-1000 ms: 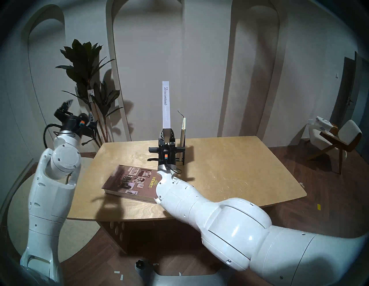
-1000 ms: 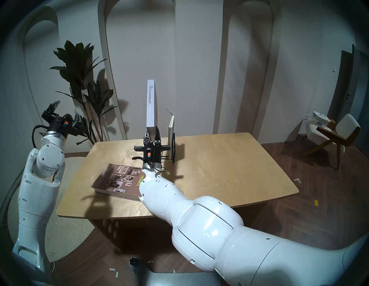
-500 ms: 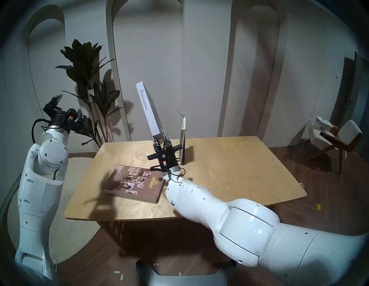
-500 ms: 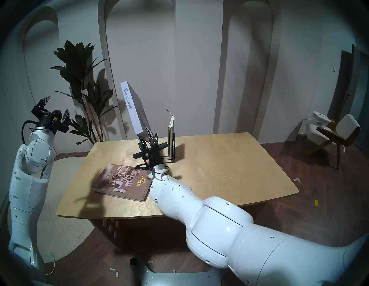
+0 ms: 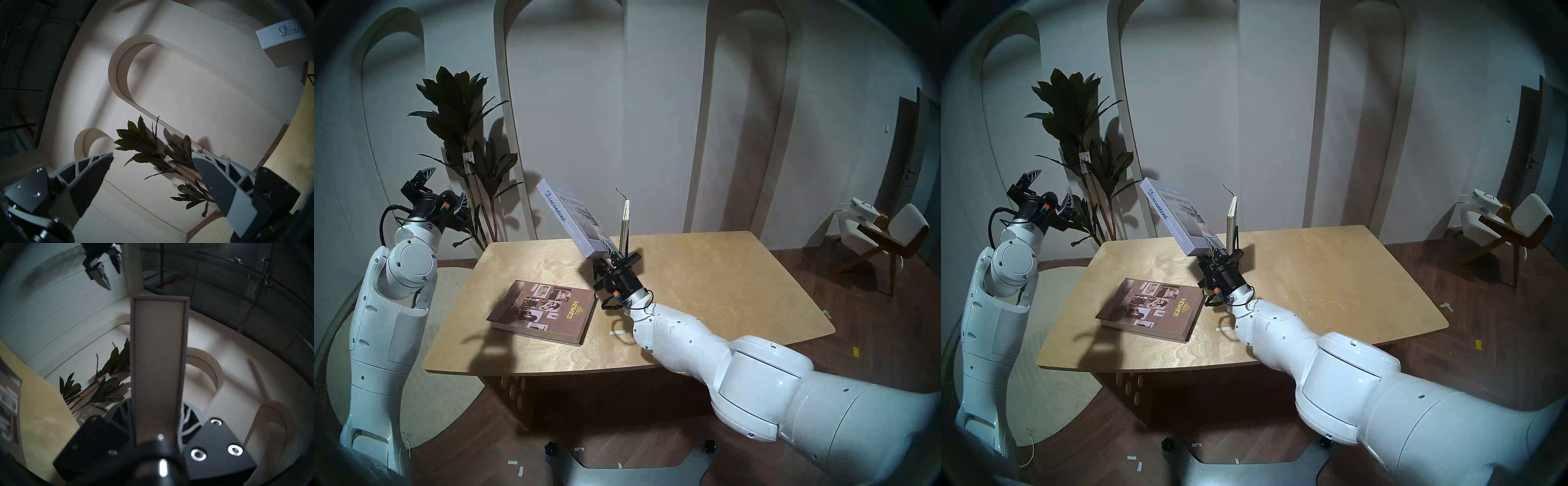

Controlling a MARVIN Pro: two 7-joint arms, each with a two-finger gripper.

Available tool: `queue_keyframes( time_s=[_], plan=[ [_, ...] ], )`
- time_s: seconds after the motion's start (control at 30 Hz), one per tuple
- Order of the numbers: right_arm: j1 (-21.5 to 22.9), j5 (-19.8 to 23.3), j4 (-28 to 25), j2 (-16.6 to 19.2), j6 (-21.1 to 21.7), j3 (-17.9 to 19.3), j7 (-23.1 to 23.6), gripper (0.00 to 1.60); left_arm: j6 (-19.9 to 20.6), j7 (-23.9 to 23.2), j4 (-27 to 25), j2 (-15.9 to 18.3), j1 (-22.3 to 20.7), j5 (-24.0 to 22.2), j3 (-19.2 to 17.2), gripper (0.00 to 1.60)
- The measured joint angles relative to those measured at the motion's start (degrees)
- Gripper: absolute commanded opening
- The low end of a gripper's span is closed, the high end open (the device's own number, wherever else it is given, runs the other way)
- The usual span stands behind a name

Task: Stack the books into one stack

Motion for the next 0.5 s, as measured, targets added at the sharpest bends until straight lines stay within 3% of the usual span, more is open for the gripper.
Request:
queue_keyframes(
  time_s=[0.5],
  plan=[
    [0.36, -9.22, -4.32, 5.30, 2.50, -6.52, -2.95, 0.00, -0.53, -0.21, 1.03, 0.00, -0.33, -1.04, 1.27, 1.60]
  ],
)
